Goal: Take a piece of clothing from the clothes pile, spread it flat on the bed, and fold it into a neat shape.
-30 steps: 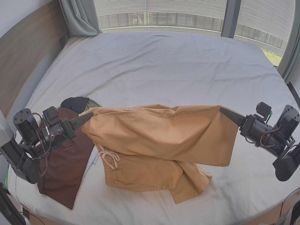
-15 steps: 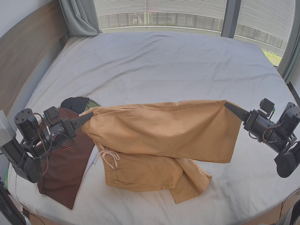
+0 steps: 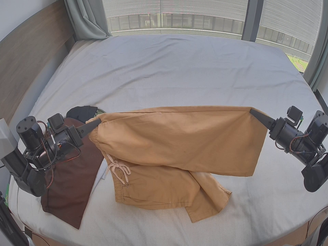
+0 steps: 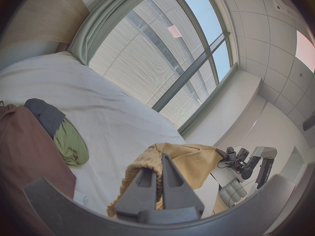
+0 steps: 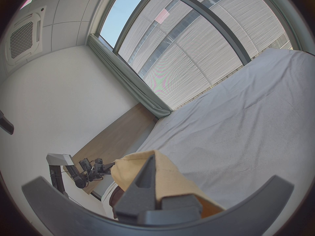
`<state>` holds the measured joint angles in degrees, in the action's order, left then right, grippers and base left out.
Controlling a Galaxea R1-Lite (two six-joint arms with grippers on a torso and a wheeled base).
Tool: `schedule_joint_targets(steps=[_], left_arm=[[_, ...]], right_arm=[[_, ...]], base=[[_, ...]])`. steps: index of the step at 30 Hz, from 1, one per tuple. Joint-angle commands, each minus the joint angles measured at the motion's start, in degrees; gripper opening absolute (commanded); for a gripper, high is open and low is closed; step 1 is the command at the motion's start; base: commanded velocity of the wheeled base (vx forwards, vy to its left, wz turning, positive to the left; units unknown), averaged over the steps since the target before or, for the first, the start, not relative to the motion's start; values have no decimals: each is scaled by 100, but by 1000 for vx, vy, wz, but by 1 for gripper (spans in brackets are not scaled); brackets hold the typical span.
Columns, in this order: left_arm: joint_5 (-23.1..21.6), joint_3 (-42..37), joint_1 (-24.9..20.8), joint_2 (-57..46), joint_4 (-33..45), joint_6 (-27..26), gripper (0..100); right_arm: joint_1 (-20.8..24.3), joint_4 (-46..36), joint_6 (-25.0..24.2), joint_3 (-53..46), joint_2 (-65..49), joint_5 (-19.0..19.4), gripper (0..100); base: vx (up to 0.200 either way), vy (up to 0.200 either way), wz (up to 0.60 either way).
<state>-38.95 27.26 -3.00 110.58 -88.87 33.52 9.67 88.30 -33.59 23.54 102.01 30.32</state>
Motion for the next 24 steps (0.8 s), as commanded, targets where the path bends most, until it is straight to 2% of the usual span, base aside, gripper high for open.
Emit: schedule_joint_targets(steps=[1, 21, 24], left_arm=[[80, 122, 19, 113, 1, 5, 0], [230, 298, 10, 262, 1, 5, 0], [406, 421, 10, 315, 1, 5, 0]], right_arm=[[-44, 3, 1, 10, 29, 0, 0], [-202, 3, 27, 10, 196, 18, 0], [-211, 3, 27, 10, 258, 18, 0]], base=[[0, 0, 0], [0, 0, 0], [0, 0, 0]])
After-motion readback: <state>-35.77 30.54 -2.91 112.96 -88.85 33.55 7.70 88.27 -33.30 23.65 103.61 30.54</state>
